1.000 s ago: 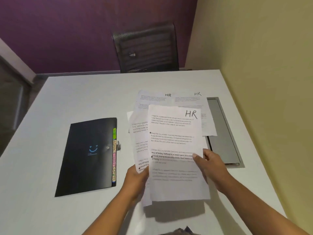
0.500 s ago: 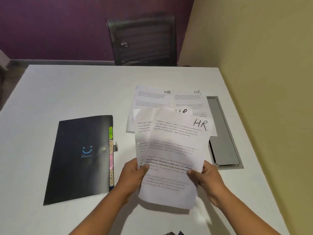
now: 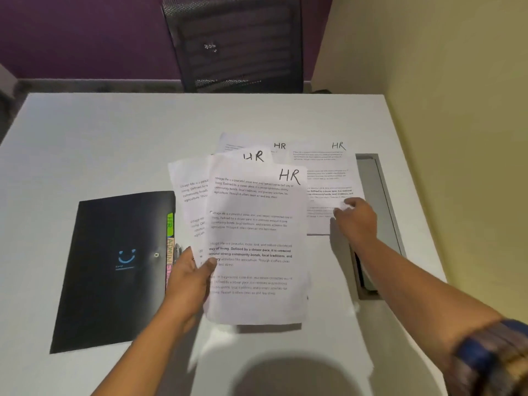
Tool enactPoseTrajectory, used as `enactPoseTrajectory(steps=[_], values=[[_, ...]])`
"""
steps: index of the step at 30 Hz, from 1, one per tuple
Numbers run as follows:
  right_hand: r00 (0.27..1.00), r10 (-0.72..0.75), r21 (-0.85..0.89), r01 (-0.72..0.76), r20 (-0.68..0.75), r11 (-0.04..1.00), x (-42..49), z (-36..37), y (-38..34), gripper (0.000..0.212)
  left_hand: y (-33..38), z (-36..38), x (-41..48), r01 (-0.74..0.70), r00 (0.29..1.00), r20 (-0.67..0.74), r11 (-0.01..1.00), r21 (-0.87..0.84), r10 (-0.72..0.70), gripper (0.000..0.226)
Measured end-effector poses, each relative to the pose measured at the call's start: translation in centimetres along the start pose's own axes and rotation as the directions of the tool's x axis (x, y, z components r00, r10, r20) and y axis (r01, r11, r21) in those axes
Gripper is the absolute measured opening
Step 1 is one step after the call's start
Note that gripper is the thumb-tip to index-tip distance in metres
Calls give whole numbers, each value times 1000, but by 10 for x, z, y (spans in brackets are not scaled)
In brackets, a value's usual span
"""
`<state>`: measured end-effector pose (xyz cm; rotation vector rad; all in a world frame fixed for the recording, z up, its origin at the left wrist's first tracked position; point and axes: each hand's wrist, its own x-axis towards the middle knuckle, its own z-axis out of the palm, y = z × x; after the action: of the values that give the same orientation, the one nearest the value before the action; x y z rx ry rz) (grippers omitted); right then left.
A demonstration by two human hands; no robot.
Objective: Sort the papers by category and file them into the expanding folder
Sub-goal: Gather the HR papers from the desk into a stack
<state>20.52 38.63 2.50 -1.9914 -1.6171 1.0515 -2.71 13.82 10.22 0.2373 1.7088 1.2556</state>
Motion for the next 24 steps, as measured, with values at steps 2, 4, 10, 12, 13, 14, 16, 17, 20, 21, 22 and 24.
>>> enactPoseTrajectory(steps=[2, 4, 10, 12, 13, 14, 16, 17, 20, 21, 22, 24], values=[[996, 71, -98, -75, -50, 992, 28, -1, -3, 61, 5, 0, 7, 2, 1000, -8, 1000, -10, -2, 29], [989, 134, -249, -145, -62, 957, 41, -3, 1, 68, 8, 1, 16, 7, 1000, -20, 1000, -18, -8, 28], [969, 245, -262, -244, -29, 933, 63, -9, 13, 75, 10, 4, 42, 24, 999, -35, 999, -40, -25, 29], [947, 322, -124, -320, -8, 939, 66, -11, 13, 61, 14, 5, 46, 24, 999, -24, 999, -43, -25, 29], [949, 316, -64, -316, -10, 947, 65, -13, 11, 52, 15, 5, 48, 22, 1000, -19, 999, -45, -23, 28], [962, 272, -6, -272, -27, 962, 63, -15, 8, 45, 17, 4, 50, 20, 1000, -20, 998, -52, -21, 28], [976, 196, 154, -179, -99, 972, 55, -22, 0, 40, 19, 0, 53, 16, 999, -42, 997, -82, -19, 28], [976, 181, 275, -142, -121, 951, 49, -28, -6, 38, 20, -3, 54, 14, 998, -56, 995, -99, -19, 29], [973, 221, 621, -132, -69, 772, 31, -35, -20, 25, 24, -9, 54, 9, 997, -78, 990, -138, -20, 34], [972, 231, 675, -143, -42, 724, 24, -33, -25, 24, 25, -10, 54, 10, 996, -83, 988, -153, -23, 34], [974, 228, 701, -152, -16, 697, 18, -30, -30, 25, 26, -11, 54, 9, 996, -89, 986, -169, -24, 33], [976, 214, 717, -166, 23, 677, 7, -17, -40, 26, 28, -14, 53, 8, 995, -99, 980, -198, -28, 31]])
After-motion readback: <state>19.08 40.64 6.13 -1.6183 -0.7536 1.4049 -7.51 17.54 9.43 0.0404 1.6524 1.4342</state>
